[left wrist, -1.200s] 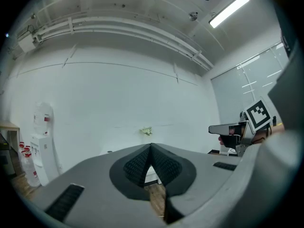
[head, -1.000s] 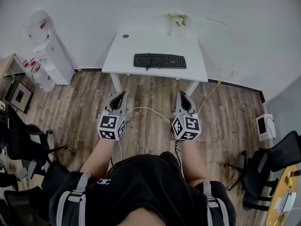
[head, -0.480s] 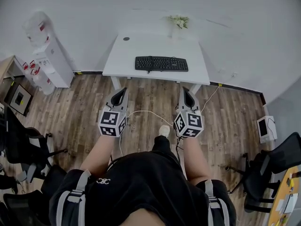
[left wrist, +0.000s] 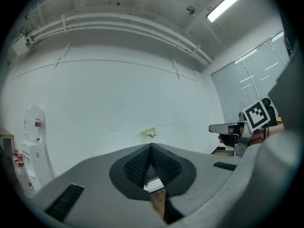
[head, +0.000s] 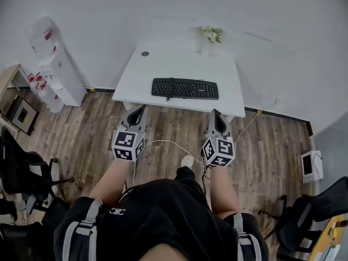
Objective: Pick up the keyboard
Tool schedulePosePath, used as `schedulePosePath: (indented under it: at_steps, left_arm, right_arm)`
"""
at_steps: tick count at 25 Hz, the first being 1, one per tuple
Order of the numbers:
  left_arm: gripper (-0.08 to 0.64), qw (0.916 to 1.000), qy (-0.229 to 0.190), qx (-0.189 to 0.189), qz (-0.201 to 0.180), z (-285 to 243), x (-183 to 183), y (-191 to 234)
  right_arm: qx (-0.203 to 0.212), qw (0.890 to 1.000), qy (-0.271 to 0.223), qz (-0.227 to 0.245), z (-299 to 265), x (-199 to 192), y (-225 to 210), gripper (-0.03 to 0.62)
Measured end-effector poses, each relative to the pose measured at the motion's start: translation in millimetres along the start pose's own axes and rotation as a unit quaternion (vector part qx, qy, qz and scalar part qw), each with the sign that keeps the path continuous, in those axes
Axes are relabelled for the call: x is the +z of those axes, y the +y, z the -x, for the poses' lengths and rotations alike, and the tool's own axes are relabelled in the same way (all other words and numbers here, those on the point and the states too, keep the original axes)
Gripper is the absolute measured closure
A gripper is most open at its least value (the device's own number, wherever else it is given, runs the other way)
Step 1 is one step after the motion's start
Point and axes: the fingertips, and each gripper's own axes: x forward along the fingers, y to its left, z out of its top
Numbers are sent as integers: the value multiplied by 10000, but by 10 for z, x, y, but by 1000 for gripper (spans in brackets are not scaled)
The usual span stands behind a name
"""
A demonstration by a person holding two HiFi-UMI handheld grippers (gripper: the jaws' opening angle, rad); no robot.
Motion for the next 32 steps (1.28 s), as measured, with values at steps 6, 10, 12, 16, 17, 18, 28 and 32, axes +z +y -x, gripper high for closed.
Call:
schedulePosePath:
  at_steps: [6, 10, 12, 16, 17, 18, 28, 32]
  left_arm:
    - [558, 9998, 215, 8, -13, -543, -221, 4]
    - [558, 9989, 459, -64, 54, -825, -433, -35]
    - [558, 9984, 550, -77, 76, -979, -520, -5]
    - [558, 9965, 816, -85, 170, -1288, -742, 82]
    - [558, 9959, 878, -66, 211, -1384, -793, 114]
    - [558, 9953, 927, -38, 261, -1490, -831, 149]
    - [558, 9900, 1249, 370, 546, -2595, -801, 481]
    - [558, 9880, 1315, 523, 621, -2940, -730, 572]
  right_arm:
    - [27, 9999, 99, -75, -460, -218, -325, 588]
    - [3, 9997, 239, -48, -671, -349, -510, 588]
    - [-37, 9994, 313, -106, -816, -441, -605, 588]
    - [-86, 9984, 542, -139, -1103, -680, -767, 588]
    - [-89, 9979, 616, -165, -1191, -747, -814, 588]
    - [-81, 9974, 696, -192, -1291, -812, -863, 588]
    - [258, 9918, 1230, -246, -2496, -1018, -1342, 588]
    - [416, 9889, 1412, -212, -2895, -1012, -1502, 588]
